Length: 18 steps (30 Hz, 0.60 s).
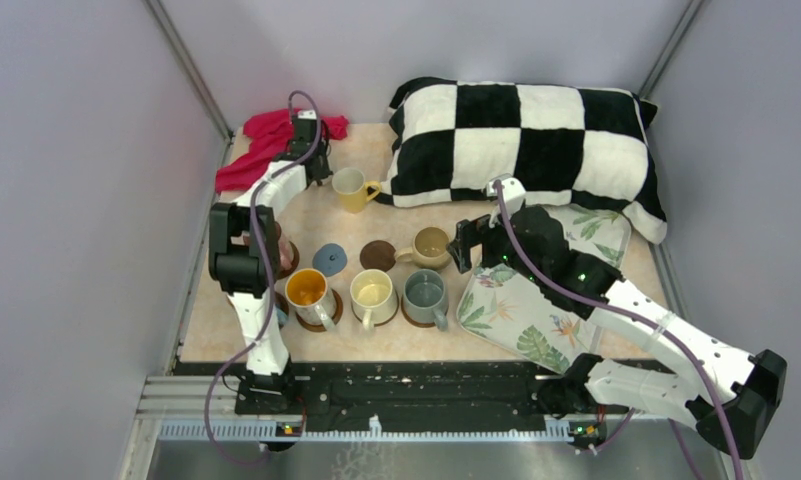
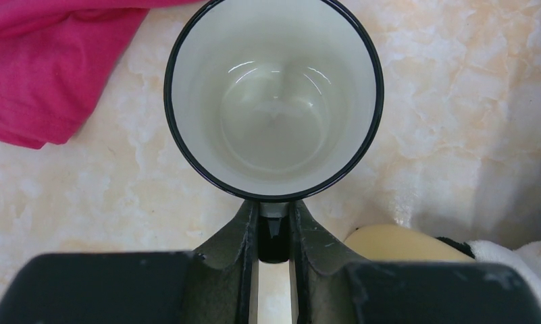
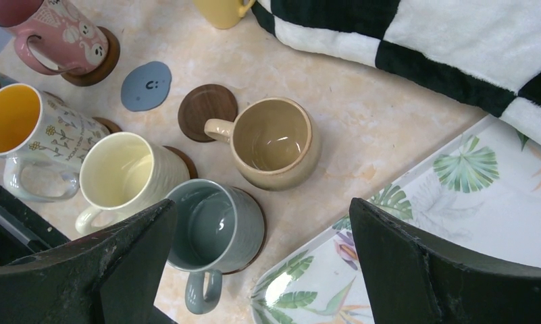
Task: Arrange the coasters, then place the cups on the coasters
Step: Pick up the cup at the center of the board.
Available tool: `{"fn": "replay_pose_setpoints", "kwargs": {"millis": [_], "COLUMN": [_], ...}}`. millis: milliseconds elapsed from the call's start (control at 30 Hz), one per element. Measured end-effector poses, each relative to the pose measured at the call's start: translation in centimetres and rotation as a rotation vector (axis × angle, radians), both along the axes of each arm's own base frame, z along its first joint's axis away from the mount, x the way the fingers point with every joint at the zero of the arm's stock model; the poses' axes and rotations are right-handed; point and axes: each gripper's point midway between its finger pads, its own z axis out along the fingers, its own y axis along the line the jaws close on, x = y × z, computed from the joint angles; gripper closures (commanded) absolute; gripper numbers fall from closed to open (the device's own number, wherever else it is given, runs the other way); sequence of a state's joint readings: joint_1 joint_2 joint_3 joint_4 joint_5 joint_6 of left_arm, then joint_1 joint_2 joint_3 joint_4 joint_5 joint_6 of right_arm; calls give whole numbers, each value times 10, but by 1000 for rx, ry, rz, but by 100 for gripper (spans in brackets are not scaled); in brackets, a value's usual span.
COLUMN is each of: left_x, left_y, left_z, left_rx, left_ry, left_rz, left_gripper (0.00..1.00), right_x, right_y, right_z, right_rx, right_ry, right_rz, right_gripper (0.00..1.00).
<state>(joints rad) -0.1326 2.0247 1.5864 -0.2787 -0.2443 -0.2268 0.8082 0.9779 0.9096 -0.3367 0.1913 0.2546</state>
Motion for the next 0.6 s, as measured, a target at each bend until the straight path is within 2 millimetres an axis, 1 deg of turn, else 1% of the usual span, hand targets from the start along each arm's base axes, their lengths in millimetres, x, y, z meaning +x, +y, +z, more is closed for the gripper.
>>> {"fn": "replay_pose_setpoints", "kwargs": {"millis": [233,400,600], "left_x": [-13,-17,-41], "left_y": [2,-2,-2], "left_z": [12,20,24], "left_rx": [-3,-9,-24], "left_ry": [-6,-13,0], "left_rz": [9,13,28], "left_gripper": [100,100,100], "right_x": [-1,0,-1], "right_y": [0,0,1], "right_z": [2,3,3], "right_rx": [7,11,11], "right_ry": [-5,-9,-8], "right_rz": [2,2,5], "right_gripper": [1,1,1]}}
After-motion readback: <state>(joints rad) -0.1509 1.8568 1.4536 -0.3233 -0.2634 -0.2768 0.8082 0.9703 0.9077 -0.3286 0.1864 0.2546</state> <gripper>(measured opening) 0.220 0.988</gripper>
